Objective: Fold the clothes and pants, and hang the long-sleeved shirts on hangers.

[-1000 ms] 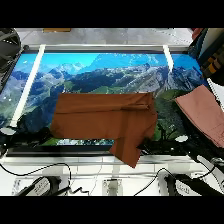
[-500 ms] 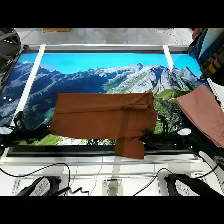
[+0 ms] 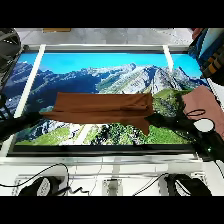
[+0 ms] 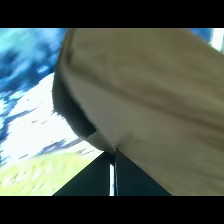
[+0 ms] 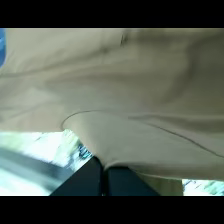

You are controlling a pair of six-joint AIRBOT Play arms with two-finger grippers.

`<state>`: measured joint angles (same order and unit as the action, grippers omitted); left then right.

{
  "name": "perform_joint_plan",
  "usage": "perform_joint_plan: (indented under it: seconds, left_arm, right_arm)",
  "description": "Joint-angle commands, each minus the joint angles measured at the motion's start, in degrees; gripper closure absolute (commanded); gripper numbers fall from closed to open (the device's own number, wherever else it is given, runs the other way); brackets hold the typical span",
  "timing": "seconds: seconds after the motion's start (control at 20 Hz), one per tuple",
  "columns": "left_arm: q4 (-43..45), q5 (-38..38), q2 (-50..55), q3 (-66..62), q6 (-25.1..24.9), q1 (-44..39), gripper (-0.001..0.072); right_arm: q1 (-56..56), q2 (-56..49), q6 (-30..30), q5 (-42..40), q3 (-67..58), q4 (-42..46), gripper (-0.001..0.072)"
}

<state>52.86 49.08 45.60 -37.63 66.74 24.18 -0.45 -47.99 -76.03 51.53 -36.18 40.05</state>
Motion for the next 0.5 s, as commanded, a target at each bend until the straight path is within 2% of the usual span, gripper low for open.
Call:
perform_joint_plan:
  seconds: [0.0,0.1,0.25,0.45]
  left_arm:
    - [1.53,-9.84,0.02,-0.42,-0.24,-6.84,0.0698]
    - [2.54,-16.81,2.58,-0.46,0.02,-10.21,0.0698]
    - [2.4,-25.83,8.09,-1.38,2.93,-13.42,0.0698]
    - [2.38,-26.84,20.22,-9.03,2.97,-15.56,0.0698]
  right_arm:
    - [3.23,-1.51,-7.65,-6.12,-6.01,13.94,0.0704]
    - [4.13,-5.05,-8.74,-9.49,-8.09,16.13,0.0704]
    - [4.13,-12.09,-9.05,-15.8,-11.1,16.13,0.0704]
    - [4.13,-23.45,-9.03,-21.68,-18.6,16.28,0.0704]
